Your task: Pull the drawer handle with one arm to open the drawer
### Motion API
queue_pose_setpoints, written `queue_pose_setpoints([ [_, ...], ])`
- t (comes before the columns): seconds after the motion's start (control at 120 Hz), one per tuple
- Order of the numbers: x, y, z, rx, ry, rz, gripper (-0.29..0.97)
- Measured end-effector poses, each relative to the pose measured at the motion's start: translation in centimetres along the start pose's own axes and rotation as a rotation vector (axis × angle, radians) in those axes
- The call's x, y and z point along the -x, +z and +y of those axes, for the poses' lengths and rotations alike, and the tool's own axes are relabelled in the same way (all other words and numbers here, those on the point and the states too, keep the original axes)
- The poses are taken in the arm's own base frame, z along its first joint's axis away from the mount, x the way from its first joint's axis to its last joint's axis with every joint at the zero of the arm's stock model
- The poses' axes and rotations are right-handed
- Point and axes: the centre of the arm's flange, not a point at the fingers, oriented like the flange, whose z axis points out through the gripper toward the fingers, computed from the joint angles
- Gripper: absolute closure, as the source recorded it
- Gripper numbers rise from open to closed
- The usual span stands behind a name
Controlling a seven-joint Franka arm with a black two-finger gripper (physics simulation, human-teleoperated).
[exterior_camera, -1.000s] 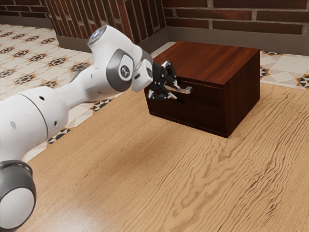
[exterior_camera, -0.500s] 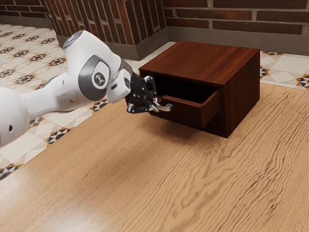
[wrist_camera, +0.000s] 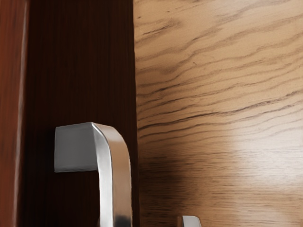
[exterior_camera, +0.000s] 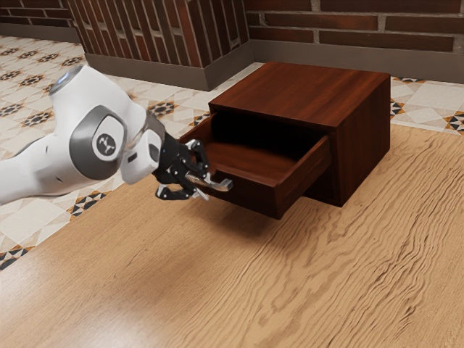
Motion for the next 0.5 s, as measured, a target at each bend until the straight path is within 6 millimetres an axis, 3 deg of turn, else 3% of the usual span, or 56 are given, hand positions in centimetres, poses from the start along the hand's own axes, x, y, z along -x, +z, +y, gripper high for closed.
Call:
queue_pose_setpoints([
  [0.092, -0.2, 0.1, 0.5, 0.009, 0.005, 0.000, 0.47],
  [0.125, -0.4, -0.2, 0.5, 0.010, 0.016, -0.007, 0.45],
  [0.167, -1.4, -1.5, 0.3, -0.005, 0.039, -0.014, 0.53],
  [0.217, -3.3, -5.4, -0.4, -0.054, 0.087, -0.027, 0.54],
  [0.292, -5.3, -13.1, -1.6, -0.118, 0.141, -0.064, 0.40],
  [0.358, -6.0, -19.2, -2.7, -0.067, 0.146, -0.155, 0.29],
  [0.408, -5.5, -21.1, -2.4, 0.005, 0.075, -0.207, 0.23],
  [0.5, -6.1, -21.9, -1.5, 0.116, -0.043, -0.247, 0.14],
])
